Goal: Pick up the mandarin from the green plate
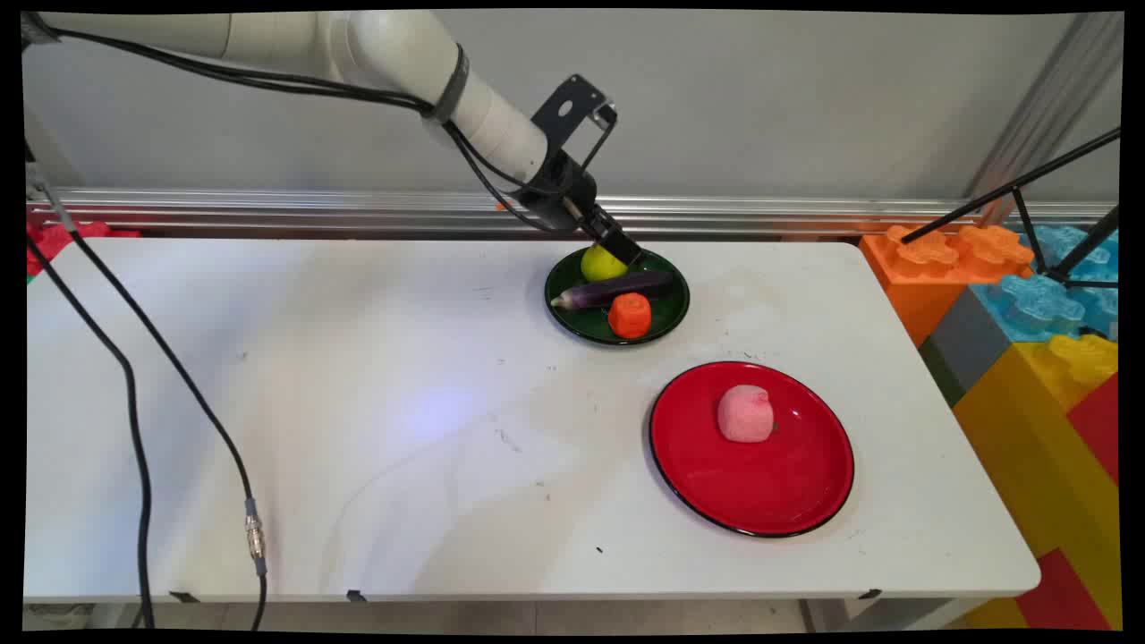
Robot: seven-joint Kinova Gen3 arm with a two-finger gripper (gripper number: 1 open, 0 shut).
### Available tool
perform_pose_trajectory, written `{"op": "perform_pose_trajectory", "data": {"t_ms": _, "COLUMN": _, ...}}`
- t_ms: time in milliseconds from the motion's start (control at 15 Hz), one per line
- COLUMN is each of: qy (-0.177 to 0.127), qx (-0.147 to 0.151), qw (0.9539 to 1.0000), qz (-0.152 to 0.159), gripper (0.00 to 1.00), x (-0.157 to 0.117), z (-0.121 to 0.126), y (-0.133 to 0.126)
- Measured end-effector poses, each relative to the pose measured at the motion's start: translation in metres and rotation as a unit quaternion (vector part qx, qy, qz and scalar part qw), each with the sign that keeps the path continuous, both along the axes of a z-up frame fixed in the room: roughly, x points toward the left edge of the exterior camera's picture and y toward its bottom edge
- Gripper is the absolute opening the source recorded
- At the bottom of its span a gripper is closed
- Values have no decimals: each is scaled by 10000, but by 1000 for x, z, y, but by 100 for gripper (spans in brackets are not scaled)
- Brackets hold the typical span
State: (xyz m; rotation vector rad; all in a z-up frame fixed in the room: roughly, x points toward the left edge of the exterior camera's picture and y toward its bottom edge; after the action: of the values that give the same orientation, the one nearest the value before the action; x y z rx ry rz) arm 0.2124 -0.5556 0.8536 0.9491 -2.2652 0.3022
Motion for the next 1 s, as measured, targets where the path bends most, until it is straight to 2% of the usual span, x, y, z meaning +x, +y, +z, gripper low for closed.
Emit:
{"op": "perform_pose_trajectory", "data": {"t_ms": 267, "qy": 12, "qx": 71, "qw": 9997, "qz": 213, "gripper": 100, "x": -7, "z": -15, "y": 6}}
{"op": "perform_pose_trajectory", "data": {"t_ms": 1000, "qy": 123, "qx": 286, "qw": 9972, "qz": 680, "gripper": 100, "x": -24, "z": -69, "y": 1}}
